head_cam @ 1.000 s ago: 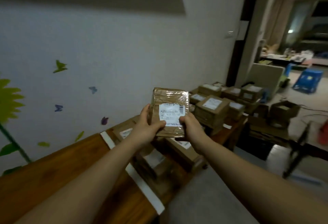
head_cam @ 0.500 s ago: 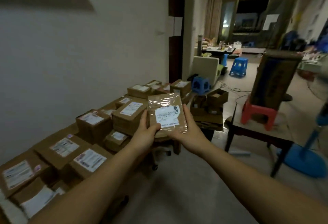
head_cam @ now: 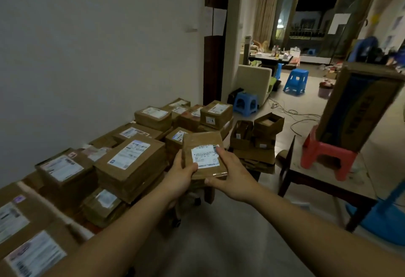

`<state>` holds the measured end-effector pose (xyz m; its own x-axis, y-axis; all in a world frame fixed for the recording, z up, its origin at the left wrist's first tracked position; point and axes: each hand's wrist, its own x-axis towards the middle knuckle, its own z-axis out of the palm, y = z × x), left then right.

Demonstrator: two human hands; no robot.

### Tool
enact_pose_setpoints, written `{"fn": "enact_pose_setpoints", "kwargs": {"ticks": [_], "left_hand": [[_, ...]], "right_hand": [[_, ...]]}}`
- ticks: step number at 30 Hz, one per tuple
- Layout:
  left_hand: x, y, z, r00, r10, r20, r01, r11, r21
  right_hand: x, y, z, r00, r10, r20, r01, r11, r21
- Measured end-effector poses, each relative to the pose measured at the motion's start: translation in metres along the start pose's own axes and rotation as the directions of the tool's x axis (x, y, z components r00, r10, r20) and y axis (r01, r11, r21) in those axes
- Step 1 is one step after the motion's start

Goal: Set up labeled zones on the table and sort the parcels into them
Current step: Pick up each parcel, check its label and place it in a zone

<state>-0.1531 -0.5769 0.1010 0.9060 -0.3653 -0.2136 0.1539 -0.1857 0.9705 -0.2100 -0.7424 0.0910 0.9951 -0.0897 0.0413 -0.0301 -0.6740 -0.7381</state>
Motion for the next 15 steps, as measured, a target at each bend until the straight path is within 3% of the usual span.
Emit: {"fn": "enact_pose_setpoints", "kwargs": {"ticks": [4,8,12,15], "left_hand": [[0.066,0.009,0.005,0.998,-0.041,-0.05,0.037,0.997,-0.067],[0.116,0.021,0.006,0.995,-0.073,-0.073,0.07,0.997,-0.044],[0.153,0.022,-0.003,0.999,-0.041,-0.025,0.044,0.991,0.126],[0.176,0.013,-0.003,0.996,0.025,-0.089,-0.008,0.984,0.179]], "right_hand": [[0.071,0.02,-0.014,0.995,-0.05,0.089,0.063,0.986,-0.153],[0.13,0.037,-0.029,0.985,-0.082,0.151,0.11,0.976,-0.188],[0.182,0.057,-0.039,0.958,-0.131,0.253,0.184,0.963,-0.199],[0.224,0.075,-0.037,0.919,-0.172,0.356,0.254,0.947,-0.198]]}}
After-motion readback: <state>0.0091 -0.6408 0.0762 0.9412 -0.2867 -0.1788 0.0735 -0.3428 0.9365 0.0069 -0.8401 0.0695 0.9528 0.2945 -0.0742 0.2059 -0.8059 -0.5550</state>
